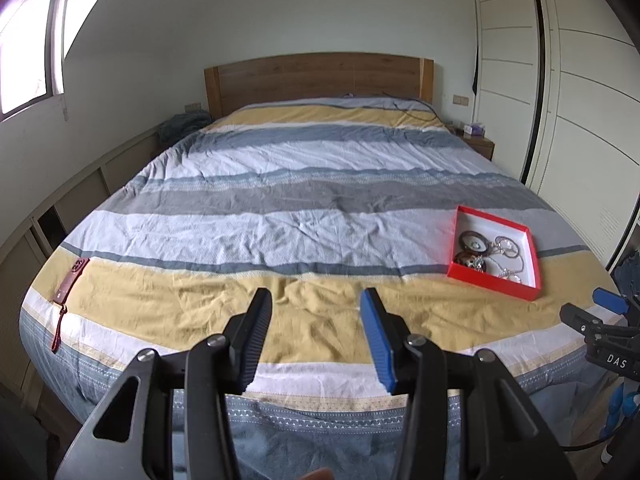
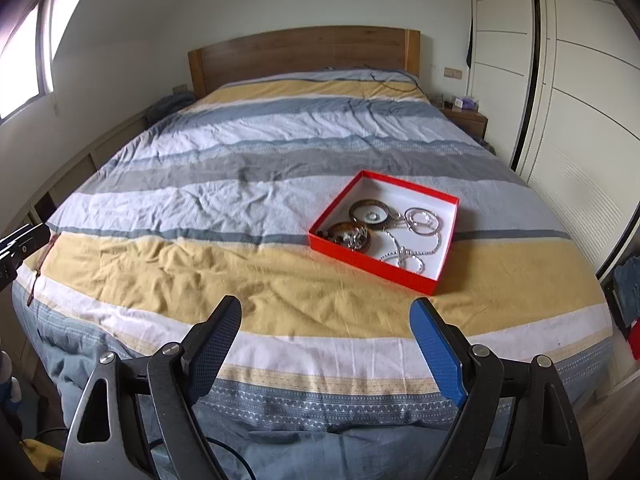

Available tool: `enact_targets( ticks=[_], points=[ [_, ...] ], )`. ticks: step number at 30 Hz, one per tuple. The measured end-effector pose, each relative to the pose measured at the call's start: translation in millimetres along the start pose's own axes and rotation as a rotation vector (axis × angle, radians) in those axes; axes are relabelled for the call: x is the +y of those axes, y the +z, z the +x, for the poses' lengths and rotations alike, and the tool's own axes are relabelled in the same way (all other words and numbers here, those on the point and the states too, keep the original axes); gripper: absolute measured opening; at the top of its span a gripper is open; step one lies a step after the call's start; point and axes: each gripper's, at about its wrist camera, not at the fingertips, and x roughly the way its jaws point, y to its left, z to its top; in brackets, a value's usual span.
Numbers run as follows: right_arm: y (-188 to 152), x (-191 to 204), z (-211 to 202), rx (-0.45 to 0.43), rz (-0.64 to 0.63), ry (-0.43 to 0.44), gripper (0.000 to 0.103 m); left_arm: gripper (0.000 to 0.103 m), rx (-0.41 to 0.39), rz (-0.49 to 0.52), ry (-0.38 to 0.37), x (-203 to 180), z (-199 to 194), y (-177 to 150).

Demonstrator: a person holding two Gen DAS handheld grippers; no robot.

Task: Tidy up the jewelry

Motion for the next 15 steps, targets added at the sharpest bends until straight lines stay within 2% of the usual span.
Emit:
enact_targets(
  ticks=[3,5,15],
  points=[
    [-3.5,1.0,11.5,0.039,-0.01,0.0,0.085,0.045,0.047,0.007,-0.003,-5.0,15.4,-5.5],
    [-5.1,1.4,17.7,0.057,-0.018,-0.002,0.085,0.053,0.07,0.014,-0.009,-9.1,24.5,-9.3],
    [-7.3,-10.6,45.1,0.116,-0.007,-0.026,0.085,0.053,0.166,0.043,-0.049,-28.4,65.6,-19.5]
  ],
)
